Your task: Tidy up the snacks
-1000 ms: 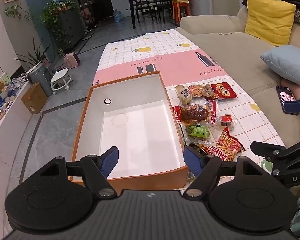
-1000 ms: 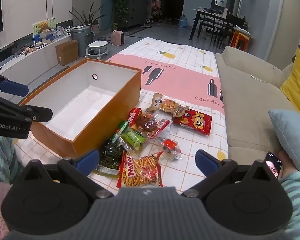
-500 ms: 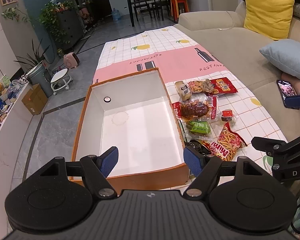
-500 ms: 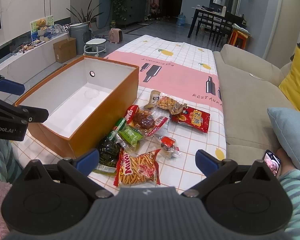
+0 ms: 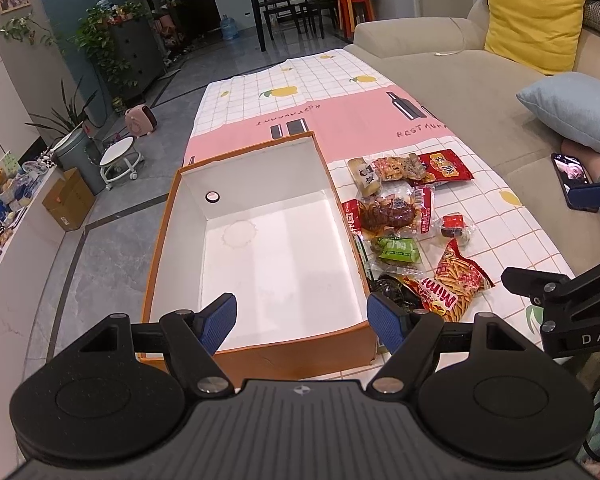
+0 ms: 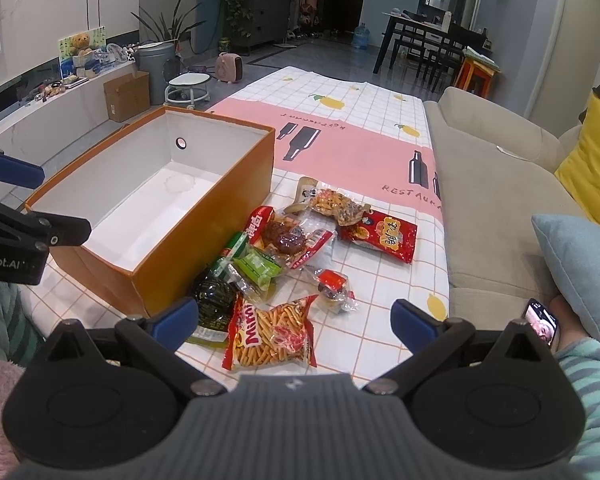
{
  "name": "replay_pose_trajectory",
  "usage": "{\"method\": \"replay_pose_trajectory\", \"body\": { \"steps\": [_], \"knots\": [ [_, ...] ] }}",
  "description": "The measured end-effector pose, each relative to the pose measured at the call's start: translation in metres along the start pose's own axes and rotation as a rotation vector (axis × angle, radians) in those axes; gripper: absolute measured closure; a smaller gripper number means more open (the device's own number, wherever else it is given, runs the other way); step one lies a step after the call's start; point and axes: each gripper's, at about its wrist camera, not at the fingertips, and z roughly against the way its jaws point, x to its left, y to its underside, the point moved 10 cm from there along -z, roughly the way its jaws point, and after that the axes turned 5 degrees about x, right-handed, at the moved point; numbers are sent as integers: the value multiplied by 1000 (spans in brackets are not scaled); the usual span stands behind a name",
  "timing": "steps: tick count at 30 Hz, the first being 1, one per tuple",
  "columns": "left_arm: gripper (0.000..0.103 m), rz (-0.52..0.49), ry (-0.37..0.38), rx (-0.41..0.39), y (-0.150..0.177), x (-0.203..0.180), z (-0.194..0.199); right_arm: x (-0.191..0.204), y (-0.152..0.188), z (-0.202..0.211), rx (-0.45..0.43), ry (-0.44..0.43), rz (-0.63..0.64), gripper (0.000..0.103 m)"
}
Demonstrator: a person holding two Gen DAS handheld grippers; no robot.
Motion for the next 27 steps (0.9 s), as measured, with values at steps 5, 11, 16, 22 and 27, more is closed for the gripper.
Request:
{"method": "replay_pose_trajectory", "body": {
  "steps": [5,11,16,22,27],
  "knots": [
    [16,0,0,0,0,0,0,0,0,1,2,1,-1,4],
    [16,0,-1,1,0,0,0,-1,0,2,2,1,0,4],
    [16,0,0,0,0,0,0,-1,0,2,3,3,-1,4],
    [16,0,-1,0,0,-1,0,-1,0,2,4,3,0,4],
    [16,-2,-2,2,1,-1,0,-2,0,2,4,3,-1,4]
  ]
}}
